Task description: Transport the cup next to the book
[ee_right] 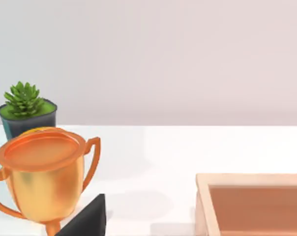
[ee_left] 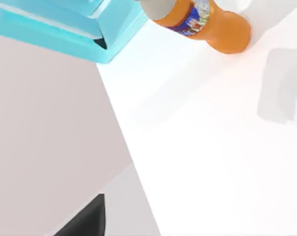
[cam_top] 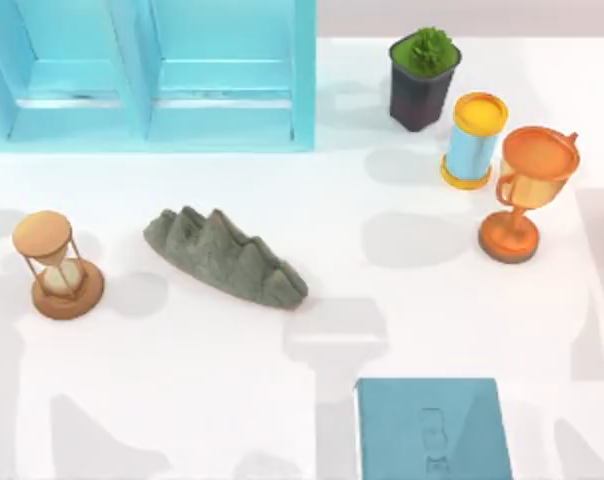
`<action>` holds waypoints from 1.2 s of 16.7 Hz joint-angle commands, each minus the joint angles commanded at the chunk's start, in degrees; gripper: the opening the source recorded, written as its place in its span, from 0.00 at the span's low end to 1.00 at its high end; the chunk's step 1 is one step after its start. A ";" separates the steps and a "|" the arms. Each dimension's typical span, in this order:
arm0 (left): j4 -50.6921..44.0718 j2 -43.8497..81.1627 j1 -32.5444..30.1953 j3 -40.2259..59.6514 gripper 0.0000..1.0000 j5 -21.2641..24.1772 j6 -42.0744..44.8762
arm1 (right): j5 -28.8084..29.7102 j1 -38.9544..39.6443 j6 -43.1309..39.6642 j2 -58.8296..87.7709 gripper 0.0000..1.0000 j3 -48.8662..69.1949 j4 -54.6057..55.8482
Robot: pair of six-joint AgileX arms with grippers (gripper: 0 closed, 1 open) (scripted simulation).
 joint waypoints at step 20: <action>-39.25 46.17 32.34 33.24 1.00 0.79 80.05 | 0.00 0.00 0.00 0.00 1.00 0.00 0.00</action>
